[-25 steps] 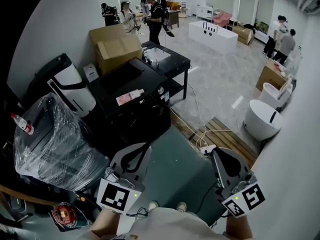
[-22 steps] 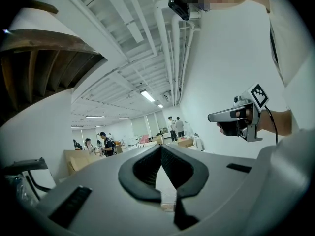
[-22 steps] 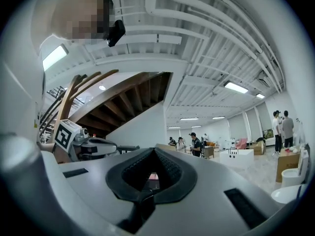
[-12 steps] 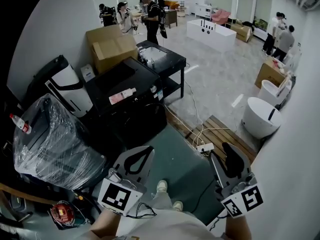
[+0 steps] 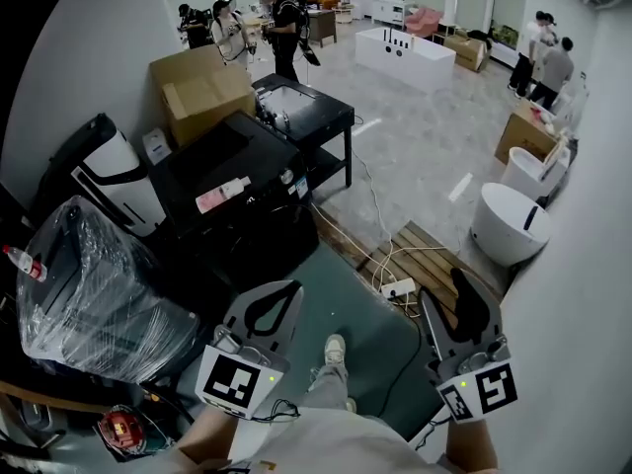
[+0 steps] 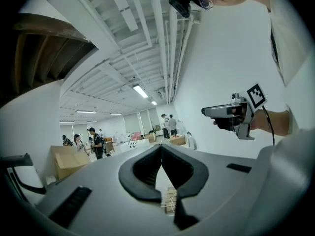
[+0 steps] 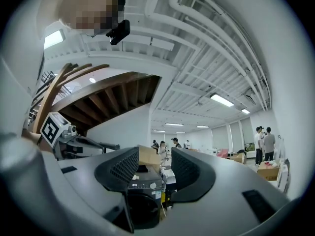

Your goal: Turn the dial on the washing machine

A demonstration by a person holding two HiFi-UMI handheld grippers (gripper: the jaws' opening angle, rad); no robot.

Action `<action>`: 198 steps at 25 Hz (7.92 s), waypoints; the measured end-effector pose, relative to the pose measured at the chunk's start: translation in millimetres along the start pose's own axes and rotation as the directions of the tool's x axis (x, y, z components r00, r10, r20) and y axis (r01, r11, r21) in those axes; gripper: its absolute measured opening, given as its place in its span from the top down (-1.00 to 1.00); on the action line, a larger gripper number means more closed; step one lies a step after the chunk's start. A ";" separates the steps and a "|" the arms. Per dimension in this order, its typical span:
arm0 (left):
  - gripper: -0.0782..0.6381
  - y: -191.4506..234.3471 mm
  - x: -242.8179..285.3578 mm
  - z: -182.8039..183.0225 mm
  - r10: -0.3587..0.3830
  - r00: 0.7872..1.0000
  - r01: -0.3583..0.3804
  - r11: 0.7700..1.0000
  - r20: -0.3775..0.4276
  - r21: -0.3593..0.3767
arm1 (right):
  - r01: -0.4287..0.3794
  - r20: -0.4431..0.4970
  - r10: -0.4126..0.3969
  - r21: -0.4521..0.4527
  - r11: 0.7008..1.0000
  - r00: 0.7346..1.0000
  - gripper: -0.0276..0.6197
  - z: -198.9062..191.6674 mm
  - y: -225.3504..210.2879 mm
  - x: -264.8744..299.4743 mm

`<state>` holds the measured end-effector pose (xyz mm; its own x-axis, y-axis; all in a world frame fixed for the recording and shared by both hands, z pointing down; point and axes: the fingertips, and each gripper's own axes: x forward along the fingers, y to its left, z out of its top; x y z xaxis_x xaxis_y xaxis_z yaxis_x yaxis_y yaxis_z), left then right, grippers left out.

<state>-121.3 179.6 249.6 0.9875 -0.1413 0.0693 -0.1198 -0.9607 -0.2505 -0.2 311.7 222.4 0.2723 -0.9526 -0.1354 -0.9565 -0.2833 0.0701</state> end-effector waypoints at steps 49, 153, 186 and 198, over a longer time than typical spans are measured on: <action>0.73 363.2 174.7 -175.5 0.590 0.735 -0.640 0.767 -0.333 -0.054 | -0.635 -0.308 0.610 0.025 0.772 0.730 0.16 -216.6 -17.6 541.9; 0.73 328.3 152.9 -308.6 0.606 0.665 -0.736 0.630 -0.437 -0.246 | -0.132 -0.191 0.752 0.929 0.347 0.631 0.68 -429.8 15.9 606.9; 0.73 326.1 127.2 -123.4 0.734 0.607 -0.760 0.648 -0.305 0.044 | -0.824 -0.040 0.823 -0.003 0.566 0.566 0.83 -100.0 29.6 496.2; 0.73 297.3 129.5 -92.7 0.740 0.616 -0.760 0.649 -0.268 0.046 | -0.836 -0.007 0.836 0.004 0.549 0.548 0.83 -80.1 23.9 477.4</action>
<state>-38.5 -146.5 273.6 0.4928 -0.8624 0.1157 -0.8232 -0.5051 -0.2593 115.3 -158.7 238.5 -0.6496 -0.7602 -0.0085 -0.7527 0.6416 0.1477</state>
